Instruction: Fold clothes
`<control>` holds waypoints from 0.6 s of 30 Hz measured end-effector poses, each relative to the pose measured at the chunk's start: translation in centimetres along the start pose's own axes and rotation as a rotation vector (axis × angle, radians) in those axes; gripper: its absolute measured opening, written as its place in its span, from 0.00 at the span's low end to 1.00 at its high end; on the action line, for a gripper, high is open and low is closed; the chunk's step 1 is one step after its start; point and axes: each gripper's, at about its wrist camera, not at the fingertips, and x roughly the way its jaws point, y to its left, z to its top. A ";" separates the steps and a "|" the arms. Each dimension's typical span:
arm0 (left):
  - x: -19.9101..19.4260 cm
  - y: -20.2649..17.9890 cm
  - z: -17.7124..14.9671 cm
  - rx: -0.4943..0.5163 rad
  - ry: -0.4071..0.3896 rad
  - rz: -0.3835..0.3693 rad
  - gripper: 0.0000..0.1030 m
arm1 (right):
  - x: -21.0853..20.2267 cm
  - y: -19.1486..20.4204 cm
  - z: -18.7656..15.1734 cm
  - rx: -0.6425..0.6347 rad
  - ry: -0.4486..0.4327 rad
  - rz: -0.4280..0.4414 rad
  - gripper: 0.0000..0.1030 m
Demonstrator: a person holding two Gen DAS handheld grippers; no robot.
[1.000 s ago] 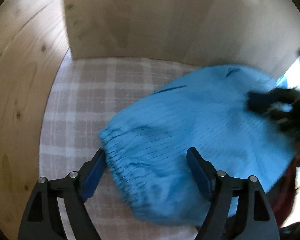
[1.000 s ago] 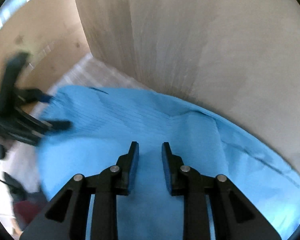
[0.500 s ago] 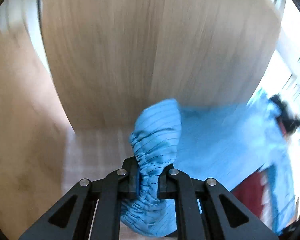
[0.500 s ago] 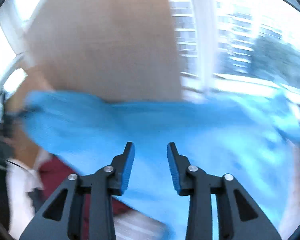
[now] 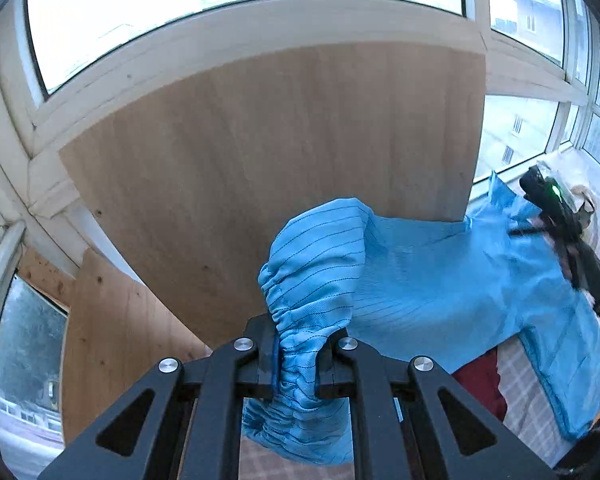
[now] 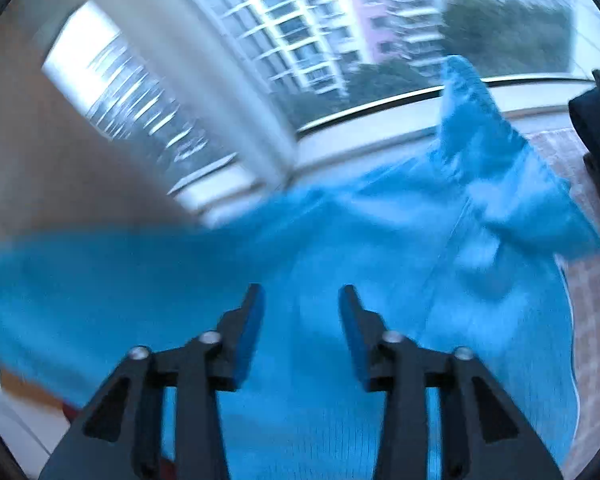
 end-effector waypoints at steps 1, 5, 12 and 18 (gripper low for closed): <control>0.7 0.0 0.2 0.001 0.011 0.004 0.09 | 0.6 -0.6 1.1 0.055 0.008 0.014 0.46; 2.4 -0.5 -0.2 0.000 0.051 0.014 0.09 | 3.6 -0.8 3.3 0.145 0.058 0.026 0.46; 2.4 0.1 -0.6 -0.008 0.067 0.016 0.10 | 7.8 0.7 4.6 0.145 0.121 -0.068 0.46; 2.2 0.8 -0.6 -0.007 0.070 0.010 0.10 | 9.6 1.0 5.2 0.182 0.172 -0.144 0.42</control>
